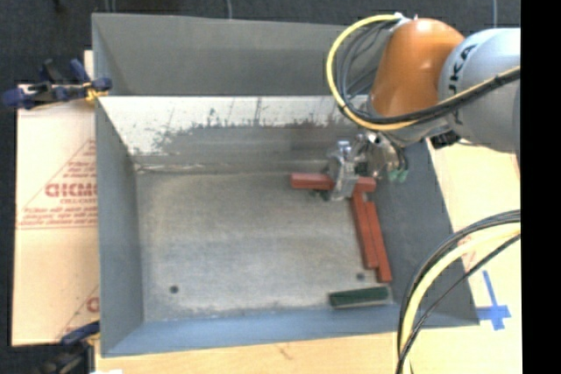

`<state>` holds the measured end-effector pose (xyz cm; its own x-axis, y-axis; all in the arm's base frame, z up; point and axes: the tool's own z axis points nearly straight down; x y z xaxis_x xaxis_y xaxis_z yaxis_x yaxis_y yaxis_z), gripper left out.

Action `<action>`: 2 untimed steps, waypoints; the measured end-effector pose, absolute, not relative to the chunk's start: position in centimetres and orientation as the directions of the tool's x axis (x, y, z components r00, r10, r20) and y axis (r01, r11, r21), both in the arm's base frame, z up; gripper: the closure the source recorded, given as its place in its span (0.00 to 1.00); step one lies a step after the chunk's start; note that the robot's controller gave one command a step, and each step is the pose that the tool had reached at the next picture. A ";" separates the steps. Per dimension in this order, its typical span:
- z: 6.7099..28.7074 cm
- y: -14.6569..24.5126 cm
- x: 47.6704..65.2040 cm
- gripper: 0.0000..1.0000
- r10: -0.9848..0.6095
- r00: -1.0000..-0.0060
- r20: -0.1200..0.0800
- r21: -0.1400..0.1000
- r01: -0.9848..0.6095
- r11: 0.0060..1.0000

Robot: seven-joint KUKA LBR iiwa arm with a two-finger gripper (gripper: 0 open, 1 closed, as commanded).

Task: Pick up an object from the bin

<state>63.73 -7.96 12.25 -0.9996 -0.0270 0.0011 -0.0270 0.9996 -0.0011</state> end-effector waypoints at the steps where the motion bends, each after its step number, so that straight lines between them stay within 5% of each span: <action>1: 19.0 -7.7 63.2 1.00 -0.001 -1.000 -0.001 0.001 -0.001 1.000; 2: 24.6 -4.7 63.7 1.00 0.040 -0.999 -0.005 0.000 0.040 0.999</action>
Offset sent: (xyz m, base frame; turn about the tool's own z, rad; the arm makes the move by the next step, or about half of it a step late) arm -0.0011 0.0331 0.1222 0.0679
